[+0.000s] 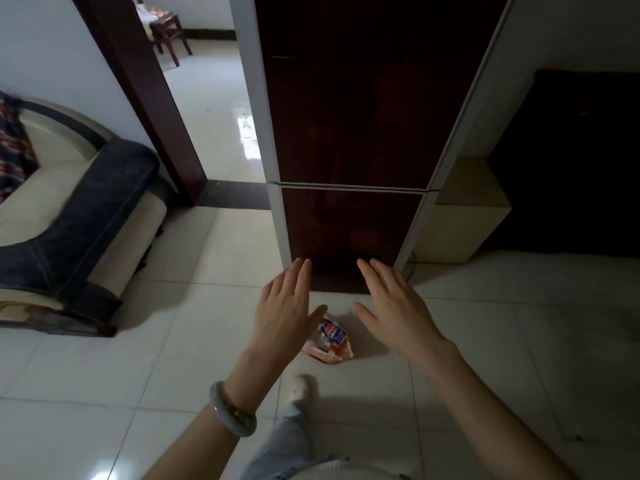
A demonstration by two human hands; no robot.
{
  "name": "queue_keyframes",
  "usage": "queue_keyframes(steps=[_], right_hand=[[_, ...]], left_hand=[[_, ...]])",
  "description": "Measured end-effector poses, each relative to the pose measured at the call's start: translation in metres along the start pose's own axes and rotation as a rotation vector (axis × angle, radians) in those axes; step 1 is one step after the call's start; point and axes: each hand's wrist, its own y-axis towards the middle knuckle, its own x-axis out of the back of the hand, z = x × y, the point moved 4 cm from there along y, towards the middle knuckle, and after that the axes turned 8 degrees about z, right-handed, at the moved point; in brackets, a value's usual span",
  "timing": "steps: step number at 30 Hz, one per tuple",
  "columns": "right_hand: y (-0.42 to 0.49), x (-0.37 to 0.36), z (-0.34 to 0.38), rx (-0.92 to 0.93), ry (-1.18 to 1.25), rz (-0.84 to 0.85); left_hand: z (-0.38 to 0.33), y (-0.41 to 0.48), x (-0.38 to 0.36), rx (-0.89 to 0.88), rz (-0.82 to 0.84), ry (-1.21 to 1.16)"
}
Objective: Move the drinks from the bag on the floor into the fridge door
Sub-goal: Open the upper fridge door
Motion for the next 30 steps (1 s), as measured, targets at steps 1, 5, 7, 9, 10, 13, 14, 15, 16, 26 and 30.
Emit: queue_keyframes(steps=[1,5,7,9,10,13,14,15,16,26,30], right_hand=[[0.014,0.003,0.001,-0.010,-0.003,0.000],[0.067,0.015,0.006,-0.044,0.000,-0.028],[0.091,0.019,0.009,-0.065,0.007,-0.028],[0.113,0.023,0.012,-0.076,0.014,-0.032],[0.123,0.024,0.014,-0.078,0.017,-0.034],[0.146,0.026,0.016,-0.087,0.024,-0.027],[0.152,0.027,0.016,-0.092,0.026,-0.025],[0.158,0.027,0.015,-0.097,0.026,-0.023],[0.163,0.028,0.015,-0.099,0.024,-0.024],[0.202,0.046,0.010,-0.088,0.036,-0.019],[0.218,0.063,0.009,-0.052,0.001,-0.066]], left_hand=[[0.008,0.013,0.002,-0.013,0.002,0.009],[0.038,0.063,0.010,-0.058,0.014,0.011],[0.053,0.085,0.014,-0.070,0.013,0.023],[0.068,0.104,0.016,-0.083,0.008,0.016],[0.074,0.112,0.017,-0.092,0.008,0.014],[0.089,0.132,0.016,-0.096,0.015,0.016],[0.092,0.138,0.016,-0.095,0.022,0.022],[0.096,0.143,0.015,-0.094,0.025,0.023],[0.099,0.147,0.014,-0.093,0.024,0.019],[0.116,0.192,0.021,-0.097,-0.035,0.012],[0.120,0.213,0.034,-0.093,-0.065,-0.004]])
